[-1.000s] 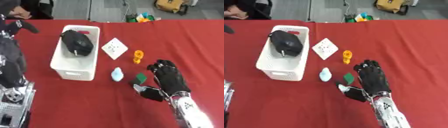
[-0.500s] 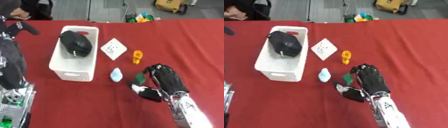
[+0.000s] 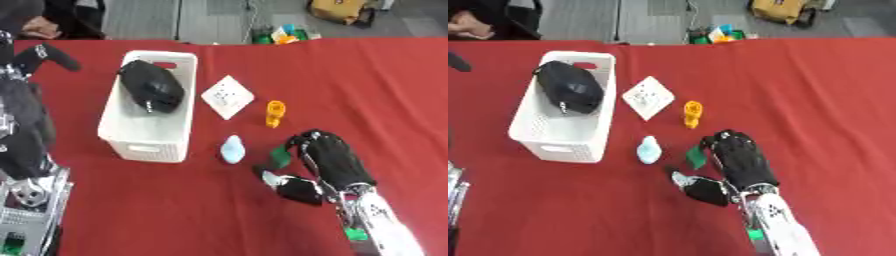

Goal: Pick up objects on the table and place them in the box.

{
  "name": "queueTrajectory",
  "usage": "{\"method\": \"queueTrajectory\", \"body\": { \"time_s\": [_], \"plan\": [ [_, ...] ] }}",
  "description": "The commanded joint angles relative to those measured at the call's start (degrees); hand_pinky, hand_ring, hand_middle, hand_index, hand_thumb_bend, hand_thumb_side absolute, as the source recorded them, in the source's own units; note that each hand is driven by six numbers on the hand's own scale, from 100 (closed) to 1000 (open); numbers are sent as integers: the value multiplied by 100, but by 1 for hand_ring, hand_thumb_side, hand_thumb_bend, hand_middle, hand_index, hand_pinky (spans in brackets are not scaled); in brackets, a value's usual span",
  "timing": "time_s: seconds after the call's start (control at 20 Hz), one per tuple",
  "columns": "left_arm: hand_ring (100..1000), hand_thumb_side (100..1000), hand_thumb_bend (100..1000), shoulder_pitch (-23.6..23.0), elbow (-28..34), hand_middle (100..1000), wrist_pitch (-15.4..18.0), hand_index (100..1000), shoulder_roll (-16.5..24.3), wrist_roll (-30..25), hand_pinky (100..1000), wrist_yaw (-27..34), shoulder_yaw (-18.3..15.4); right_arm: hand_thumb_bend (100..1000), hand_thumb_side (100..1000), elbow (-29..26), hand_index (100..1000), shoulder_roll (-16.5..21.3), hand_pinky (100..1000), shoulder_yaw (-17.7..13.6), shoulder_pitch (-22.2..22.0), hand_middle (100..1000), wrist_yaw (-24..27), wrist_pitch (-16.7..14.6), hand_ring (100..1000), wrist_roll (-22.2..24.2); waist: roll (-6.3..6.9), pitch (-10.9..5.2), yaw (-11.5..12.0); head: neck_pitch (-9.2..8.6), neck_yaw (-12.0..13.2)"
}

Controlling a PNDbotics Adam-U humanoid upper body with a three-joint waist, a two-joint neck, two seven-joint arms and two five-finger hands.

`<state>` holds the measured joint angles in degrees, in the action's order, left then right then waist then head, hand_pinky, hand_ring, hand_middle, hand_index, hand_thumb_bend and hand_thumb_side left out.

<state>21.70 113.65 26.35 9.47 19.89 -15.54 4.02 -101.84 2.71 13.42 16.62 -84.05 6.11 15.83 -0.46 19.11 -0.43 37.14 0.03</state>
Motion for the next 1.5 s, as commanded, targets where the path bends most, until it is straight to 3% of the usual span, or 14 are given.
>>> {"method": "queueTrajectory", "body": {
  "time_s": [0.05,0.5,1.5],
  "plan": [
    [814,1000,106,70,94,789,-15,920,11,-31,392,-4,14,518,943,0,730,17,840,-31,59,488,-225,25,822,-163,2,-83,-6,-81,-14],
    [815,1000,106,52,94,789,-36,920,4,-60,388,-9,22,514,964,58,732,14,839,-65,86,485,-383,101,819,-421,11,-76,-17,-128,-40],
    [817,1000,106,69,94,791,-47,920,-18,-114,384,11,48,507,926,441,724,-15,849,-106,136,491,-417,121,834,-373,16,-44,18,-125,-71]
  ]
}}
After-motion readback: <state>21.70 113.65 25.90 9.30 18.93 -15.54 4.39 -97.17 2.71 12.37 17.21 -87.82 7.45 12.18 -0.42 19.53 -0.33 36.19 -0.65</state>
